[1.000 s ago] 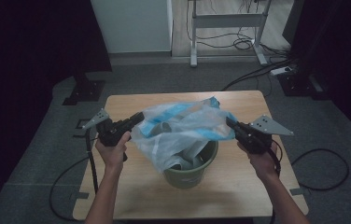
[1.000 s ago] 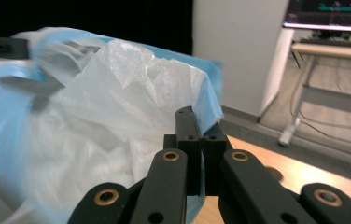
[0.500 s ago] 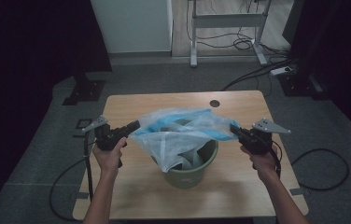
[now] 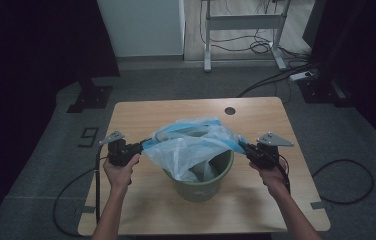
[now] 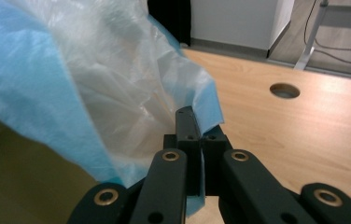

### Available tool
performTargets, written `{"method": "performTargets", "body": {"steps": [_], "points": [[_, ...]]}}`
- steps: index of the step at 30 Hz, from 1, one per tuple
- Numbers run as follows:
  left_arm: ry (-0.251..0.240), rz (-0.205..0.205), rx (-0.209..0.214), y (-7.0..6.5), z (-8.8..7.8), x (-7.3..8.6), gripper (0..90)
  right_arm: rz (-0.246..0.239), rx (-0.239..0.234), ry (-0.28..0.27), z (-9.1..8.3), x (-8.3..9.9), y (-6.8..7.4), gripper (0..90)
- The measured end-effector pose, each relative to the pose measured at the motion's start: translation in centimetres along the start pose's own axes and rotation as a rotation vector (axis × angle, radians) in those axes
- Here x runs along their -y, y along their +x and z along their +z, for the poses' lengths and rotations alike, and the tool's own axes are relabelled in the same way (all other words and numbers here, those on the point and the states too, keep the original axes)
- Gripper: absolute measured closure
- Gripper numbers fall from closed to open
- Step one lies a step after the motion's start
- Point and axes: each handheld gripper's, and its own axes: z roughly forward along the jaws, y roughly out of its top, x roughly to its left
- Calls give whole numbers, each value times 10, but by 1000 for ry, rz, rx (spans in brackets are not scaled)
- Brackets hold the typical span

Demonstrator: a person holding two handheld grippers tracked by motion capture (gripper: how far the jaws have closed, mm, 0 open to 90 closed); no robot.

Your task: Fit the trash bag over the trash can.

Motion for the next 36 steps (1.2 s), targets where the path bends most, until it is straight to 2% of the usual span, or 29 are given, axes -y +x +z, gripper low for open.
{"method": "performTargets", "body": {"steps": [3, 7, 8, 9, 11, 12, 13, 14, 15, 16, 20, 21, 22, 23, 24, 25, 26, 27, 28, 29, 31, 34, 36], "points": [[8, 16, -3, -3, 0, 3, 898, 5, -3, 9, 3, 5, 0, 888], [3, 14, 4, -3, -2, 6, 897, 18, -12, 16, 5, 14, -1, 870], [3, 15, 3, -3, -3, 7, 897, 22, 1, -1, 1, 14, -2, 758], [0, 13, 4, -3, -3, 7, 897, 22, 1, -1, 1, 14, -2, 758], [-7, 6, 14, -2, -4, 8, 897, 41, 26, -32, -8, 9, -3, 649], [-8, 4, 14, -2, -5, 8, 896, 47, 55, -73, -20, 3, -5, 543], [-8, 4, 14, -2, -5, 8, 896, 47, 55, -73, -20, 3, -5, 543], [-9, 4, 15, -2, -5, 8, 896, 53, 61, -107, -33, -3, -6, 517], [-11, 2, 15, -2, -5, 8, 896, 53, 61, -107, -33, -3, -6, 517], [-15, 1, 18, -2, -5, 7, 895, 53, 57, -131, -45, -9, -6, 495], [-17, 2, 18, -3, -5, 7, 895, 28, 7, -161, -57, -19, 2, 482], [-19, 2, 19, -3, -5, 6, 895, 20, -16, -163, -60, -22, 5, 475], [-19, 2, 19, -3, -5, 6, 895, 0, -65, -161, -61, -29, 15, 465], [-20, 1, 20, -3, -5, 6, 895, 0, -65, -161, -61, -29, 15, 465], [-20, 1, 22, -4, -5, 5, 895, -30, -115, -153, -59, -36, 26, 454], [-20, 1, 22, -4, -5, 5, 895, -30, -115, -153, -59, -36, 26, 454], [-20, 2, 23, -4, -5, 5, 895, -47, -135, -148, -57, -38, 32, 451], [-21, 2, 24, -4, -5, 5, 894, -75, -182, -141, -51, -44, 43, 453], [-24, 0, 24, -5, -5, 4, 894, -92, -198, -134, -47, -47, 48, 454], [-25, -1, 27, -5, -4, 4, 894, -92, -198, -134, -47, -47, 48, 454], [-25, 1, 29, -5, -4, 3, 895, -123, -224, -117, -38, -52, 57, 454], [-26, -1, 34, -5, -3, 2, 894, -169, -245, -70, -21, -59, 67, 480], [-26, -2, 36, -5, -3, 2, 895, -177, -244, -59, -17, -59, 68, 495]]}}
